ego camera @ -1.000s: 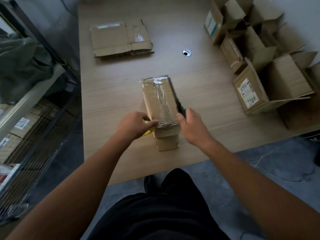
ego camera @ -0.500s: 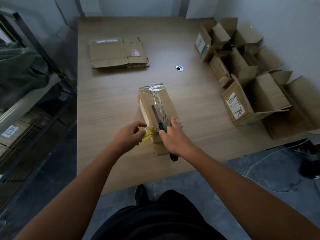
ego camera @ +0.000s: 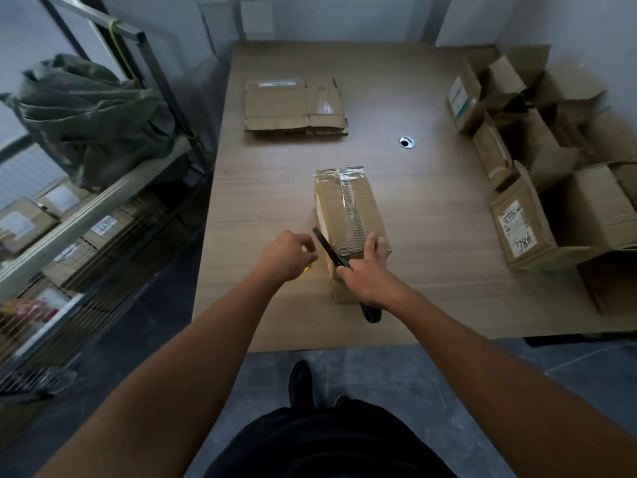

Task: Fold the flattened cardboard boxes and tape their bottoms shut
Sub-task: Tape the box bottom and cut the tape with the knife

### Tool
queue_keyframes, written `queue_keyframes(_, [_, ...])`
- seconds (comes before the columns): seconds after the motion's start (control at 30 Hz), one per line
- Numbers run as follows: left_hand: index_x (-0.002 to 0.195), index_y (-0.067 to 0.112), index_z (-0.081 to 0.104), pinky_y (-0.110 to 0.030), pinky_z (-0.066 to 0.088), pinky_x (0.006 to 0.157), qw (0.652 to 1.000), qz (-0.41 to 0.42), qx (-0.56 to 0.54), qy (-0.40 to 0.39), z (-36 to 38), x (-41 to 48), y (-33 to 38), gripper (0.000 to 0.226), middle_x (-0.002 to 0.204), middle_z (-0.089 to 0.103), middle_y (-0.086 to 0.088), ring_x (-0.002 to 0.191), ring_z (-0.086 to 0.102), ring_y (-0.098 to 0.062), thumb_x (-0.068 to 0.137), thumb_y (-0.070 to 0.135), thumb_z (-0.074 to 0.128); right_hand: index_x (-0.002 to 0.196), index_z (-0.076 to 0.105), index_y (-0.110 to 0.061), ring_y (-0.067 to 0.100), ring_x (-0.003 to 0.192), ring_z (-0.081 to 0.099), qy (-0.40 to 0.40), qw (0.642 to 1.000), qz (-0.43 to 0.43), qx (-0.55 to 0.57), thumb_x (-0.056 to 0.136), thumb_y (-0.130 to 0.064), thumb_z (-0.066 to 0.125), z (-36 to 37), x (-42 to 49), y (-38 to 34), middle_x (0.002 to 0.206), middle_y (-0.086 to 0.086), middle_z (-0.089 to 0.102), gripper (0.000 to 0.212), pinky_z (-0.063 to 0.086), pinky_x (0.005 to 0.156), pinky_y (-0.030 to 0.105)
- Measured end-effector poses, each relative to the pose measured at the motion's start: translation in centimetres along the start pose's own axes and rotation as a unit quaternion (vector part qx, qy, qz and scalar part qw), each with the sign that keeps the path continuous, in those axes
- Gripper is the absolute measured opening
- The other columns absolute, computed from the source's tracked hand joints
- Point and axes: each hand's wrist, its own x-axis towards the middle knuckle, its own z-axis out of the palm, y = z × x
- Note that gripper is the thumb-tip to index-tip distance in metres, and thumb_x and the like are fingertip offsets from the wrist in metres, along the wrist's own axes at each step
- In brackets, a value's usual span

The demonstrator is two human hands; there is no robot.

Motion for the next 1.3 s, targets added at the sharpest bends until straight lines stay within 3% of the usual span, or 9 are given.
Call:
queue_keyframes(0.27, [0.106, 0.025, 0.068, -0.035, 0.052, 0.068, 0.985, 0.091, 0.047, 0.138, 0.4, -6.4, 1.0, 0.017, 0.116, 0.055, 0.007, 0.083, 0.059, -0.017, 0.098, 0.039, 0.063, 0.143, 0.049, -0.004, 0.022, 0.143, -0.044, -0.001, 0.995, -0.003, -0.104, 0.104, -0.044, 0.043, 1.1, 1.1, 2.1, 0.15, -0.005, -0.054, 0.057, 0.011, 0.112, 0.077])
queue_keyframes(0.43, [0.106, 0.02, 0.064, -0.035, 0.047, 0.066, 0.987, 0.02, 0.086, 0.132, 1.6, -11.1, -3.7, 0.016, 0.114, 0.052, 0.004, 0.078, 0.059, -0.022, 0.101, 0.035, 0.059, 0.107, 0.07, -0.01, 0.025, 0.147, -0.038, 0.024, 0.995, -0.051, -0.08, 0.103, -0.047, 0.039, 0.7, 0.3, 2.4, 0.159, -0.003, -0.041, 0.049, -0.006, 0.116, 0.073])
queue_keyframes(0.53, [0.106, 0.018, 0.062, -0.04, 0.052, 0.064, 0.982, -0.019, 0.136, 0.129, 2.0, -13.1, -7.2, 0.018, 0.116, 0.052, 0.002, 0.073, 0.06, -0.026, 0.104, 0.033, 0.053, 0.093, 0.062, -0.019, 0.029, 0.151, -0.028, 0.133, 0.974, -0.115, -0.144, 0.103, -0.05, 0.035, 1.7, -1.3, 3.5, 0.166, 0.001, -0.024, 0.043, -0.002, 0.118, 0.069])
queue_keyframes(0.63, [0.107, 0.016, 0.06, -0.042, 0.049, 0.064, 0.975, -0.03, 0.189, 0.116, 2.4, -14.1, -11.2, 0.016, 0.118, 0.051, -0.004, 0.068, 0.055, -0.029, 0.105, 0.028, 0.05, 0.091, 0.064, -0.017, 0.032, 0.149, 0.013, 0.228, 0.948, -0.162, -0.15, 0.097, -0.052, 0.031, 4.5, -3.4, 3.8, 0.16, 0.013, 0.022, 0.049, 0.021, 0.111, 0.063])
queue_keyframes(0.7, [0.107, 0.014, 0.061, -0.041, 0.039, 0.067, 0.974, -0.021, 0.198, 0.108, 3.0, -14.3, -13.6, 0.013, 0.118, 0.054, -0.008, 0.074, 0.057, -0.033, 0.103, 0.024, 0.053, 0.101, 0.065, -0.013, 0.032, 0.125, 0.046, 0.228, 0.949, -0.167, -0.14, 0.097, -0.054, 0.024, 6.5, -3.5, 2.8, 0.132, 0.011, 0.054, 0.058, 0.033, 0.099, 0.052])
queue_keyframes(0.8, [0.104, 0.015, 0.065, -0.045, 0.04, 0.072, 0.977, -0.017, 0.172, 0.124, 4.6, -13.8, -16.3, 0.012, 0.119, 0.056, -0.012, 0.088, 0.061, -0.038, 0.1, 0.024, 0.059, 0.112, 0.054, -0.015, 0.033, 0.097, 0.063, 0.129, 0.978, -0.133, -0.097, 0.105, -0.049, 0.028, 9.8, -1.8, 0.6, 0.101, 0.009, 0.066, 0.044, 0.039, 0.087, 0.044])
queue_keyframes(0.9, [0.107, 0.022, 0.066, -0.051, 0.036, 0.092, 0.987, -0.042, 0.108, 0.114, 7.1, -12.9, -18.1, 0.016, 0.126, 0.048, -0.011, 0.108, 0.05, -0.037, 0.098, 0.032, 0.059, 0.109, 0.049, -0.012, 0.037, 0.087, 0.061, 0.099, 0.989, -0.106, -0.011, 0.105, -0.043, 0.043, 13.9, 0.5, -1.0, 0.092, 0.011, 0.06, 0.032, 0.046, 0.069, 0.042])
queue_keyframes(0.97, [0.107, 0.025, 0.066, -0.052, 0.03, 0.099, 0.988, -0.031, 0.092, 0.121, 8.5, -12.3, -18.9, 0.014, 0.131, 0.044, -0.009, 0.118, 0.041, -0.034, 0.095, 0.032, 0.061, 0.115, 0.049, -0.01, 0.038, 0.093, 0.059, 0.118, 0.989, -0.089, 0.01, 0.103, -0.04, 0.046, 16.2, 2.4, -1.8, 0.101, 0.015, 0.062, 0.032, 0.05, 0.075, 0.047])
queue_keyframes(1.3, [0.108, 0.025, 0.065, -0.045, 0.031, 0.082, 0.959, 0.012, 0.159, 0.235, 11.2, -12.0, -20.2, 0.033, 0.129, 0.056, -0.005, 0.102, 0.039, -0.031, 0.078, 0.02, 0.078, 0.137, 0.048, -0.01, 0.04, 0.12, 0.044, 0.24, 0.956, -0.044, -0.161, 0.098, -0.037, 0.054, 23.0, 7.7, -5.1, 0.134, 0.02, 0.047, 0.048, 0.035, 0.094, 0.05])
